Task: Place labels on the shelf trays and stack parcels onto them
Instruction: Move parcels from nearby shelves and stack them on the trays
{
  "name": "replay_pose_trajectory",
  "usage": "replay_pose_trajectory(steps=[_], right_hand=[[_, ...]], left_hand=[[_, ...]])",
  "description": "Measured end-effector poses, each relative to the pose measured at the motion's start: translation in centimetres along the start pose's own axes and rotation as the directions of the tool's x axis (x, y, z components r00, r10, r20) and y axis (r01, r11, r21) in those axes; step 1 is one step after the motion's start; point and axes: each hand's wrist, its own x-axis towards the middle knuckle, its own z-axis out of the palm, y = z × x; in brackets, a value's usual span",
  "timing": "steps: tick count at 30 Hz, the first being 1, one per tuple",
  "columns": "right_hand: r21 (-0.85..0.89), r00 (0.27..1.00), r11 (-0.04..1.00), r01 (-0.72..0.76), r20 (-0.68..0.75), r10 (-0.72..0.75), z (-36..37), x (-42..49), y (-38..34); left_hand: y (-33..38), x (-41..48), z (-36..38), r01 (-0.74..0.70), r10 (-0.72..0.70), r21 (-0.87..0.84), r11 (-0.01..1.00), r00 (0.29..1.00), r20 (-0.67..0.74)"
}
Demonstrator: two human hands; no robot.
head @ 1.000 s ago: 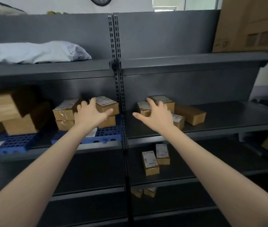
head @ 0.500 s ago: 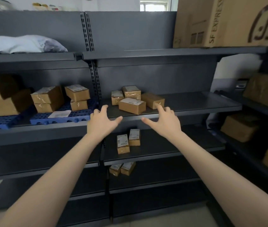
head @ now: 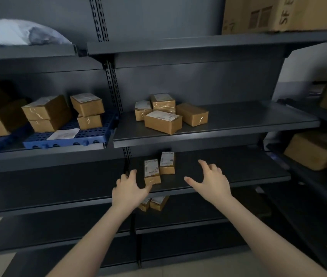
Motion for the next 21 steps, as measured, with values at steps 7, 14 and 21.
replay_pose_trajectory(steps=[7, 14, 21], right_hand=[[0.010, 0.997, 1.000, -0.023, 0.080, 0.022, 6.7, 6.6, 0.8], [-0.006, 0.997, 1.000, 0.029, 0.068, -0.028, 14.2, 13.9, 0.4], [-0.012, 0.993, 0.998, 0.065, 0.098, -0.064, 21.4, 20.1, 0.8]], left_hand=[[-0.9, 7.4, 6.5, -0.022, 0.021, 0.040, 0.999, 0.999, 0.031], [-1.1, 16.4, 13.8, -0.010, 0.007, 0.088, 0.996, 0.999, 0.041], [-1.9, 22.9, 21.2, 0.003, -0.004, 0.110, 0.994, 1.000, 0.011]])
